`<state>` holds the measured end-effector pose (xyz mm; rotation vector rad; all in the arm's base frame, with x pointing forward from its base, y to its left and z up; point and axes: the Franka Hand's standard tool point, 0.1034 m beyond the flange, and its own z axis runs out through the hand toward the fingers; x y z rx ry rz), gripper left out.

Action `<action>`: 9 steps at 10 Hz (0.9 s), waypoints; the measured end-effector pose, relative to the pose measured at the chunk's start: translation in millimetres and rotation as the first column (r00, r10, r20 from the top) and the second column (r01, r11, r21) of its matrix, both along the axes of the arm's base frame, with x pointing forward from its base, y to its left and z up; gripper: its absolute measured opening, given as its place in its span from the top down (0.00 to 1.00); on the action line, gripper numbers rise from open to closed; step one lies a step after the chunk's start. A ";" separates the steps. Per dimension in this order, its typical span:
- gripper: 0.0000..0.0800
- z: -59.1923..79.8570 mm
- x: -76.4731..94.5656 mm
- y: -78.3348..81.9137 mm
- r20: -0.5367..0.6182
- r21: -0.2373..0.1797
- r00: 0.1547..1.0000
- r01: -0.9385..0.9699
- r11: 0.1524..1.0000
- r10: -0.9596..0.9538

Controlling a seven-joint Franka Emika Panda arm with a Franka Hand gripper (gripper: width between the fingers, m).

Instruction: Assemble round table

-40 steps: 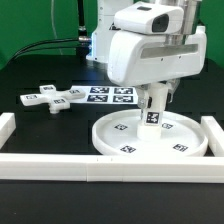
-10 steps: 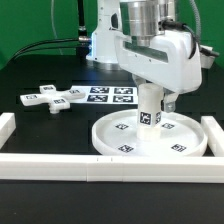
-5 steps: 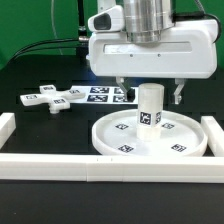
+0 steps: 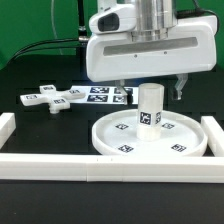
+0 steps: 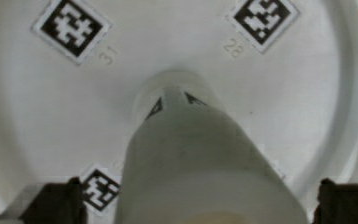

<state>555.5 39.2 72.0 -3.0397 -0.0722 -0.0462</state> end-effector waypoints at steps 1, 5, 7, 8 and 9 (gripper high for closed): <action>0.19 0.9 0.3 0.1 0.011 -0.006 0.994 -0.107 0.994 0.107; 0.19 4.5 1.8 -6.2 0.042 -0.039 0.890 -0.453 0.891 0.454; 0.19 3.8 1.6 -9.9 0.038 -0.060 0.822 -0.566 0.822 0.569; 0.19 3.8 1.7 -11.9 0.033 -0.071 0.785 -0.615 0.785 0.618; 0.19 3.8 1.8 -13.7 0.027 -0.085 0.729 -0.680 0.728 0.684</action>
Offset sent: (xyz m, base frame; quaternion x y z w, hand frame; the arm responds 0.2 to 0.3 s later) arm -0.0063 0.0061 0.0092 0.0424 0.0005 -0.3249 0.9448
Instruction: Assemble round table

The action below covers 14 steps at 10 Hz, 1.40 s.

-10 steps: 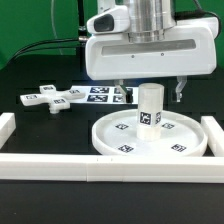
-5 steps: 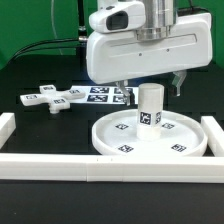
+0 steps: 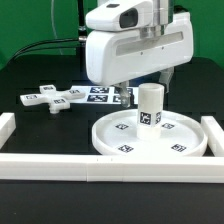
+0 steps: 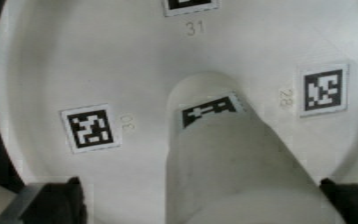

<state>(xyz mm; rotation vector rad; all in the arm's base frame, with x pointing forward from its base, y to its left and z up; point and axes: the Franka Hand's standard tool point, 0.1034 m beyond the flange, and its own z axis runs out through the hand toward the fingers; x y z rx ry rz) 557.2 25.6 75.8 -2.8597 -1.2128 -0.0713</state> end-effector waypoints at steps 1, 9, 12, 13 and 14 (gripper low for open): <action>0.19 0.0 0.4 0.9 0.008 -0.026 0.993 -0.116 0.993 0.117; 0.19 -0.5 0.1 14.9 -0.030 -0.113 0.791 -0.610 0.784 0.611; 0.19 -1.0 0.1 12.5 -0.038 -0.120 0.754 -0.655 0.746 0.656; 0.19 -1.2 0.0 12.8 -0.038 -0.120 0.757 -0.652 0.749 0.653; 0.19 -1.2 -0.1 12.9 -0.038 -0.120 0.758 -0.651 0.750 0.652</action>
Offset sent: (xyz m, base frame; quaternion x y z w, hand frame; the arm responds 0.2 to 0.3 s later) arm 0.0014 0.0184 0.0051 0.0046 -0.0304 -0.2426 0.9696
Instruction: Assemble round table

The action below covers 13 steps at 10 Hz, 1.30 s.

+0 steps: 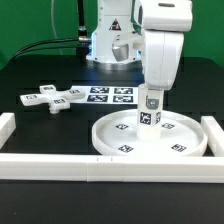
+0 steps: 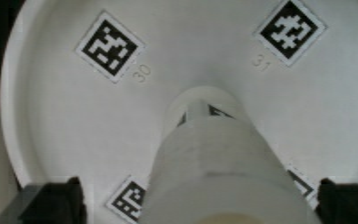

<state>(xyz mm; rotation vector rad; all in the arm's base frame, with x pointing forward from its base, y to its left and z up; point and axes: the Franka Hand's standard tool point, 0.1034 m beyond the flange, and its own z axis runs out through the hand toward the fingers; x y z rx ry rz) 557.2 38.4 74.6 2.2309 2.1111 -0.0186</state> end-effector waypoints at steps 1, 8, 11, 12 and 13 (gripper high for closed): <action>0.19 -0.2 -0.1 -0.3 0.000 0.000 1.000 0.001 1.000 -0.001; 0.31 -1.3 -0.4 -3.2 -0.001 0.000 1.000 0.031 1.000 -0.031; 0.49 -1.7 -0.6 -3.6 -0.002 0.000 0.999 0.032 0.999 -0.032; 0.49 -1.9 -0.7 -3.7 -0.002 0.000 0.999 0.032 0.999 -0.032; 0.49 -2.1 -0.8 -3.8 -0.002 -0.001 0.999 0.032 0.999 -0.032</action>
Offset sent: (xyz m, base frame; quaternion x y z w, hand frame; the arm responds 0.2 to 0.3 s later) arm 0.0000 0.0000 0.0000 0.0000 0.0000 0.0000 1.0000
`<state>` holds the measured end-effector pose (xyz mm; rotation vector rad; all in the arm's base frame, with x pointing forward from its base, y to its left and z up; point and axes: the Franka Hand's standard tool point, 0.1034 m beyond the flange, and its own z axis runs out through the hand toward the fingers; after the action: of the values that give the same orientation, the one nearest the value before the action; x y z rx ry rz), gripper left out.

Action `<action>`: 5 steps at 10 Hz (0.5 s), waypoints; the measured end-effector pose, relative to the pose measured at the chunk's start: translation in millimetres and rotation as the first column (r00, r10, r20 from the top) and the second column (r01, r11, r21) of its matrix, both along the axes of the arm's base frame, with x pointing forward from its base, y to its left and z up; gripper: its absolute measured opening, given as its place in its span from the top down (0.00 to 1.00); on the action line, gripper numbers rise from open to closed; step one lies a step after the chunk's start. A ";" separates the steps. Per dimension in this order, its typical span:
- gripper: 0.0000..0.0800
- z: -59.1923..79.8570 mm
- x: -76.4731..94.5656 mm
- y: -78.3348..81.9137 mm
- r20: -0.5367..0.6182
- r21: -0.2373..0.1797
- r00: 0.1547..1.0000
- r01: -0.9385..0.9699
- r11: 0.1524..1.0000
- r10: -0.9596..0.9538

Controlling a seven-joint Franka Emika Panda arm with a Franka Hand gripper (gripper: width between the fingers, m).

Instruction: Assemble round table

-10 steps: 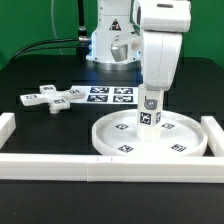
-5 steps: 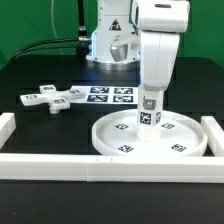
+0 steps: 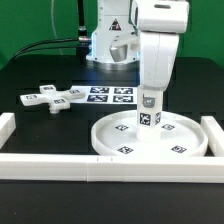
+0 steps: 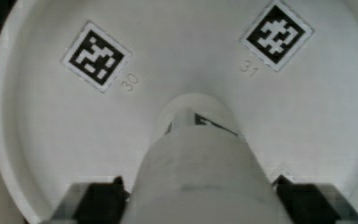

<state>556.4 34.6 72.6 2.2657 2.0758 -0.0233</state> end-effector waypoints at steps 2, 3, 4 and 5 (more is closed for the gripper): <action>0.49 0.0 0.0 -0.1 0.001 0.000 1.000 0.013 1.000 -0.013; 0.49 0.0 0.0 0.1 0.003 0.003 0.999 0.050 0.999 -0.050; 0.49 -0.1 -0.3 0.0 0.007 0.007 0.990 0.140 0.990 -0.140; 0.49 0.0 -0.9 -0.6 0.015 0.014 0.964 0.264 0.964 -0.264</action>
Offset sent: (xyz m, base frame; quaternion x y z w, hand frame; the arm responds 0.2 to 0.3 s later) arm 0.0000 0.0000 0.0000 0.0000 0.0000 0.1296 0.9916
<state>555.5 34.0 72.6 2.5229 1.7550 -0.0063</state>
